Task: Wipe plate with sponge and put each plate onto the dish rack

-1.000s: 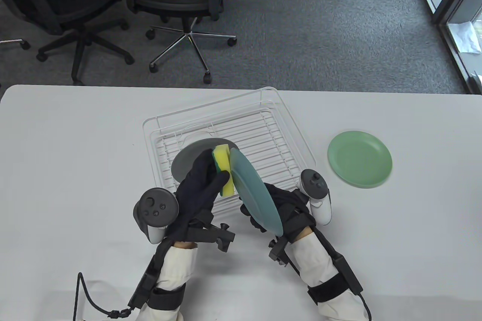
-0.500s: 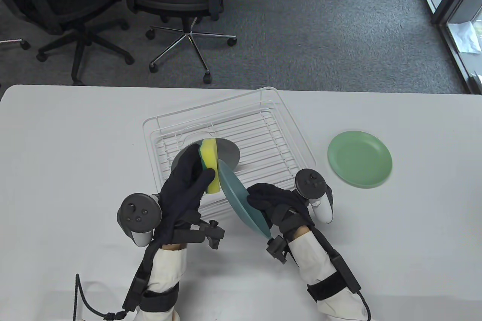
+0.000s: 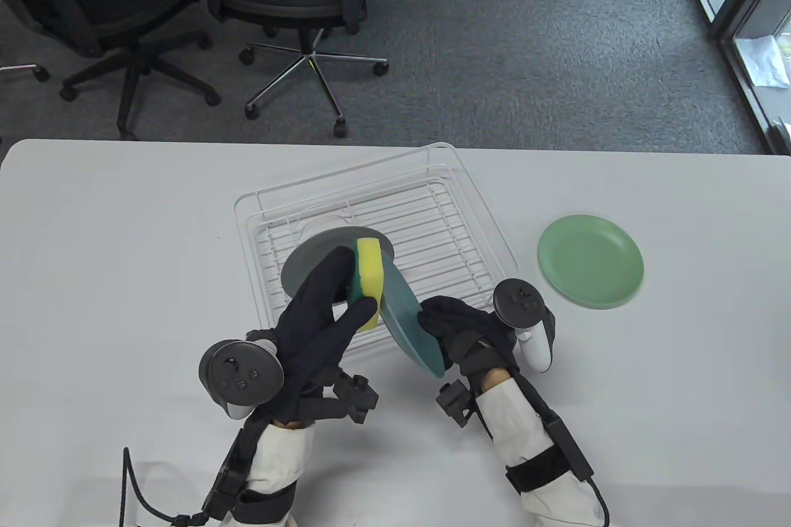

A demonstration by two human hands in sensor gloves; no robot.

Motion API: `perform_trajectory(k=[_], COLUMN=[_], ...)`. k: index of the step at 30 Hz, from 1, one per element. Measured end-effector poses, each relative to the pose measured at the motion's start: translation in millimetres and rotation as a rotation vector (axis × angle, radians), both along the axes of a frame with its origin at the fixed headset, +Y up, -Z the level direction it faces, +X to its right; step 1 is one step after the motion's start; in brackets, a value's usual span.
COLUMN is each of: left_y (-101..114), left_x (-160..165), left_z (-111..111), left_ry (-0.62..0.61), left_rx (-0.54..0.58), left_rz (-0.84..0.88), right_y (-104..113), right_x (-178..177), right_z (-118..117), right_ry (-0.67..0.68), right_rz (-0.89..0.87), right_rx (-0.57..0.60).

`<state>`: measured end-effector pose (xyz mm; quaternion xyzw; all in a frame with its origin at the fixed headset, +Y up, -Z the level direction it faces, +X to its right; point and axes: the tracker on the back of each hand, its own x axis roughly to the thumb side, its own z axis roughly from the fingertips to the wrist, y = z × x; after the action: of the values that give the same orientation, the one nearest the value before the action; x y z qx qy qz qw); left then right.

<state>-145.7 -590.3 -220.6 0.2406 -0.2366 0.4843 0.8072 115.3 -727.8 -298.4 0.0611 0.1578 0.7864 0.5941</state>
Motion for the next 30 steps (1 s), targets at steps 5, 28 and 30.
perform_trajectory(k=[5,28,30], left_y=[0.7,-22.3,-23.2], left_x=[18.0,79.7,78.2], left_z=[6.2,8.5,6.7], left_ry=[-0.076,-0.083,-0.069], left_rx=[0.004,-0.035,-0.045], left_rz=[-0.059,-0.520,-0.497], right_y=[-2.9,-9.9,-8.0], right_x=[-2.9,-19.3,-19.0], right_z=[3.7,11.0,10.0], right_ry=[-0.032,0.083,0.095], right_rz=[-0.076,-0.559,-0.553], right_rx=[-0.043,-0.205,-0.182])
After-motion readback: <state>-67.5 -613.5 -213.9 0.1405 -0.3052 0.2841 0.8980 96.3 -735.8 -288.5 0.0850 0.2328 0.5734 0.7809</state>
